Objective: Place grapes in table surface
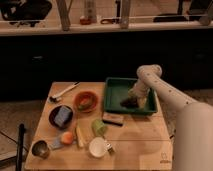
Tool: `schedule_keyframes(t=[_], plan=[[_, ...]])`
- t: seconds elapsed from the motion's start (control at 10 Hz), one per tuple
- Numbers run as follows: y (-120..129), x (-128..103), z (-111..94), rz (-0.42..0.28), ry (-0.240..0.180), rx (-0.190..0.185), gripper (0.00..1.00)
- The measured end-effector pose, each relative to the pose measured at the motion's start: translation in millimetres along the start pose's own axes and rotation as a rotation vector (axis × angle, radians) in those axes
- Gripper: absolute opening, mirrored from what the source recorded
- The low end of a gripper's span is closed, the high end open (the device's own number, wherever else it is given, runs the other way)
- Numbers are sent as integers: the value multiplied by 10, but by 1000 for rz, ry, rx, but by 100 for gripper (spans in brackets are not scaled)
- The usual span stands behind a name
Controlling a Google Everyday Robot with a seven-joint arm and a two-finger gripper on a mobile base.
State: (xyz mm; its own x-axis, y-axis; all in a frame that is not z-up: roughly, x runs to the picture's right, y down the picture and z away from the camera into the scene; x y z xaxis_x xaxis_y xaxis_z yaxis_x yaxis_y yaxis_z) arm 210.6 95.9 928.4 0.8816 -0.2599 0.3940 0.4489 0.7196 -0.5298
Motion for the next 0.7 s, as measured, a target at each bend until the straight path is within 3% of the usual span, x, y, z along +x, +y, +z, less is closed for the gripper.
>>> schedule_keyframes(t=[0.5, 0.7], plan=[[29, -33, 172, -18, -2, -20, 12], [44, -29, 187, -25, -2, -16, 0]])
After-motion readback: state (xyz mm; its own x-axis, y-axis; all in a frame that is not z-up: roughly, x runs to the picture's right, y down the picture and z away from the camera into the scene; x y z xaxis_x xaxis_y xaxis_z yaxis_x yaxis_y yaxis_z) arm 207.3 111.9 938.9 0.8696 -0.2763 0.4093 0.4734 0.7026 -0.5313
